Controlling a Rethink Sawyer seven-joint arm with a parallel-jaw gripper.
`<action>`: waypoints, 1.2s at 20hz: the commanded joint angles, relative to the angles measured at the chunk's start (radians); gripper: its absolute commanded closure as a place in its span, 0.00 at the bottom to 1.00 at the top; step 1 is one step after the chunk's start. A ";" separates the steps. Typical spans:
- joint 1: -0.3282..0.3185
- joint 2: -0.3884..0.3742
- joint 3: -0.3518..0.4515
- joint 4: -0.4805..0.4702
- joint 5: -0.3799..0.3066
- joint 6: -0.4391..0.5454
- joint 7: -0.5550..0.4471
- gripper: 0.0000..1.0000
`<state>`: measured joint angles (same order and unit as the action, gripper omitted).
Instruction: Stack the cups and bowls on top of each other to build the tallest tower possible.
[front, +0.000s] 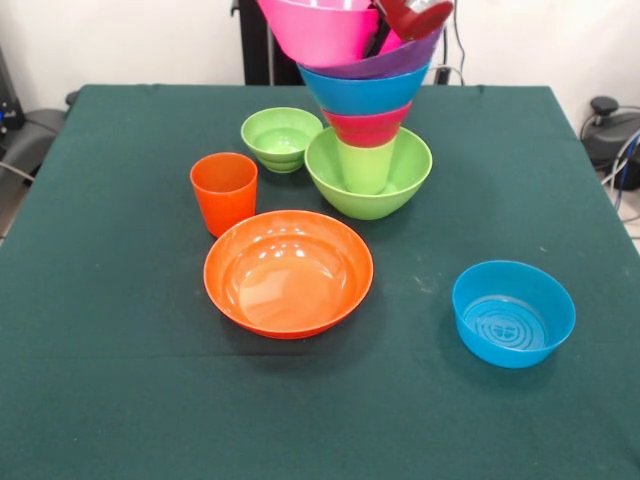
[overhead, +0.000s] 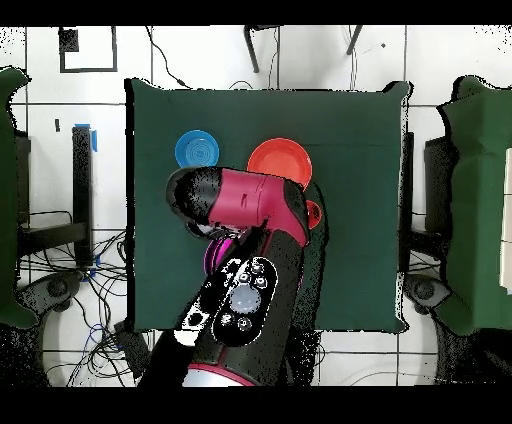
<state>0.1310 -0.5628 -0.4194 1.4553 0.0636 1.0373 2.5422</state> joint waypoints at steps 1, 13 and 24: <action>-0.037 -0.026 0.141 -0.027 0.022 -0.032 -0.019 1.00; -0.086 -0.055 0.209 -0.009 0.026 -0.013 -0.051 1.00; -0.093 -0.051 0.229 -0.024 0.019 0.066 -0.020 1.00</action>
<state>0.0524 -0.6258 -0.3222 1.4551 0.0706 1.0377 2.5422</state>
